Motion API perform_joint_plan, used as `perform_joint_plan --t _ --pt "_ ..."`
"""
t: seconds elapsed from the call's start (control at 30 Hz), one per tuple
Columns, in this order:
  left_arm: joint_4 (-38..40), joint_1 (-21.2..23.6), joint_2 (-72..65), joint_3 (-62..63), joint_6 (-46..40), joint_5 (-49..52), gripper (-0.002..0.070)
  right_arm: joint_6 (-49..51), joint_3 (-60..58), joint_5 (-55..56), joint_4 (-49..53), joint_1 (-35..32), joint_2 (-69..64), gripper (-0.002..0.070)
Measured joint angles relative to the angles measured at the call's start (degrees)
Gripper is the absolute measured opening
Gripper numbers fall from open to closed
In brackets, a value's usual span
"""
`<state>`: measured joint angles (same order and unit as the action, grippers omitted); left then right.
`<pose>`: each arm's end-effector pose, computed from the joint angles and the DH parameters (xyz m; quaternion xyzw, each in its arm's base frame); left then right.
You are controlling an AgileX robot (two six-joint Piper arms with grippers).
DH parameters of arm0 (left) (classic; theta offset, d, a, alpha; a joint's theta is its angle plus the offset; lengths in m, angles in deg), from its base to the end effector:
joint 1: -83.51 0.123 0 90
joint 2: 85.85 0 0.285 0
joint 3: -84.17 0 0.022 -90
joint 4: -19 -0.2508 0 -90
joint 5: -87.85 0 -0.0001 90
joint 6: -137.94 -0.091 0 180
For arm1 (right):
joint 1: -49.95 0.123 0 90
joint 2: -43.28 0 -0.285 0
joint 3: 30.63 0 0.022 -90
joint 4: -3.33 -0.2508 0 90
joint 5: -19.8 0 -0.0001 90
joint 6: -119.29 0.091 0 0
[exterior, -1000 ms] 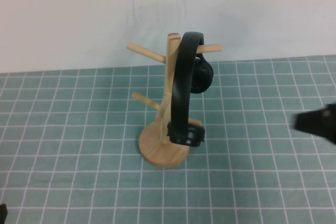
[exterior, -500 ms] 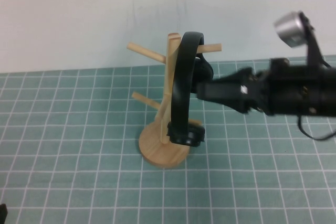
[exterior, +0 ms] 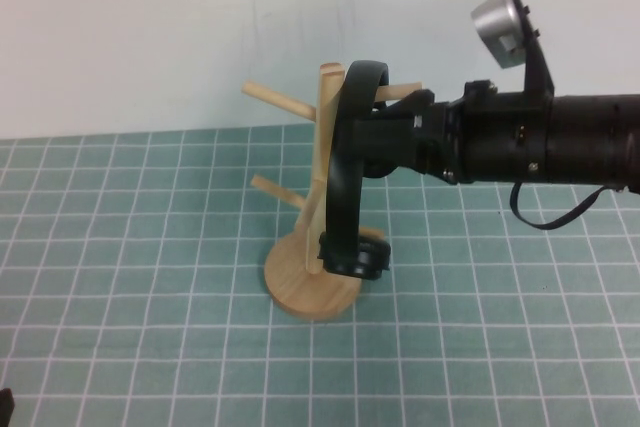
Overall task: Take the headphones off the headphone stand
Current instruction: Pick up the headphones from the headphone stand
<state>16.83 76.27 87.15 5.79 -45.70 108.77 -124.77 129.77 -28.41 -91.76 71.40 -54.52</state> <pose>0.0524 -0.0054 0.1742 0.0859 0.7955 -0.0028 0.5998 0.2806 0.1829 0.2870 -0.1470 0.7761 0.5351 0.2994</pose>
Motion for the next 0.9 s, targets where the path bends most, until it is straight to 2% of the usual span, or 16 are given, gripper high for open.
perform_joint_plan --t 0.17,0.33,0.4,0.57,0.6,0.9 --pt "0.0 0.0 0.0 0.0 0.0 0.0 -0.0006 -0.1 0.0 -0.9 -0.6 0.0 -1.7 0.0438" --pt "0.0 0.0 0.0 0.0 0.0 0.0 -0.0006 -1.6 0.1 -1.2 -1.1 0.0 -1.7 0.0378" --pt "0.0 0.0 0.0 0.0 0.0 0.0 -0.0006 -2.1 0.1 -1.5 -1.3 0.0 -1.7 0.0315" --pt "0.0 0.0 0.0 0.0 0.0 0.0 -0.0006 -2.4 0.5 -2.7 -2.3 0.0 -1.7 0.0089" --pt "0.0 0.0 0.0 0.0 0.0 0.0 -0.0006 -2.4 0.5 -2.8 -2.3 0.0 -1.7 0.0070" --pt "0.0 0.0 0.0 0.0 0.0 0.0 -0.0006 -3.7 0.5 -3.9 -1.1 0.0 -0.5 0.0059"
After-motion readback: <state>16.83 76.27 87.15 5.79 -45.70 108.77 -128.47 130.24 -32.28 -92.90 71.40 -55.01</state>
